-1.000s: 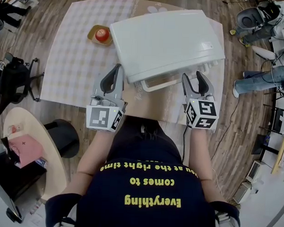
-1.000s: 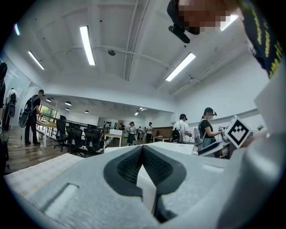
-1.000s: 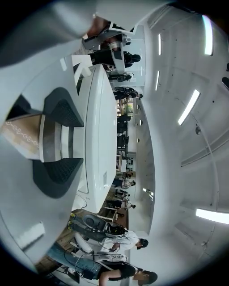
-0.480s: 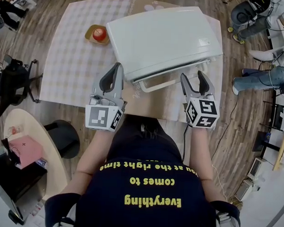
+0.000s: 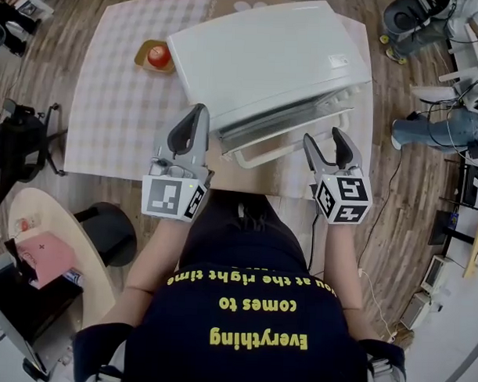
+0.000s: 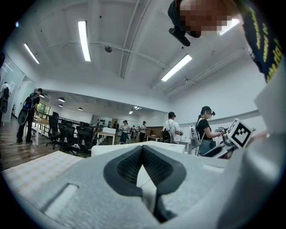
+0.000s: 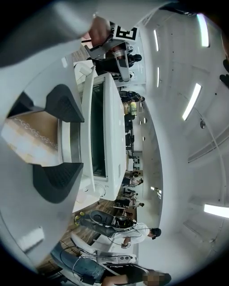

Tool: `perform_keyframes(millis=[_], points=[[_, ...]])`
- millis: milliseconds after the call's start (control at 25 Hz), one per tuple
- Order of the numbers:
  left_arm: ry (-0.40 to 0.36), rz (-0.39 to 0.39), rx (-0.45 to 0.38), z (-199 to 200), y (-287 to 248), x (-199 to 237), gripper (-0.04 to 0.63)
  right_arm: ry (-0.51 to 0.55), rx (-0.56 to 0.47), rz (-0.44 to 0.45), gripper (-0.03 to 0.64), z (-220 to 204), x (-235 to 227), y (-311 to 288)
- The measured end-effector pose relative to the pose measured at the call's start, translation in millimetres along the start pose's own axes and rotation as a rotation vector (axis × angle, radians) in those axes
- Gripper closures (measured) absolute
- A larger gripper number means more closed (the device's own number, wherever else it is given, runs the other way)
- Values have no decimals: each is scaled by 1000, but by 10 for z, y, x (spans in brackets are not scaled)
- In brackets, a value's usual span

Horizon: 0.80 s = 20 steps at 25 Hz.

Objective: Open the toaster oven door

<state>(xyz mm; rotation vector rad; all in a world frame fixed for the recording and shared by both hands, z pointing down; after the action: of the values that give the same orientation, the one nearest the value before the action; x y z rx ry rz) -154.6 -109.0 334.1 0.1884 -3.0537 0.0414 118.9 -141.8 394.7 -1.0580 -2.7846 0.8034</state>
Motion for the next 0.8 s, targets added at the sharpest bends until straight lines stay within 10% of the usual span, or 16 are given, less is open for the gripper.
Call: perform_keyframes(millis=[800], points=[[-40,-78,30,-140,94,-261,597,-72,216,-22,291,-980,-38,346]])
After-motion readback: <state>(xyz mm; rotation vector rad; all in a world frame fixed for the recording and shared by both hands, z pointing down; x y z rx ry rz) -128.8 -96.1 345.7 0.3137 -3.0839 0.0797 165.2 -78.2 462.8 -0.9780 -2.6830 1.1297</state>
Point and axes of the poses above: the fingertips, and each gripper's own axes: y backward along the fingers, x to its left, z out of its top, the point moved 5 cm from there along y, backward along the fingers, and after that the axes turned 11 degrees about z, right-handed, at the moved point
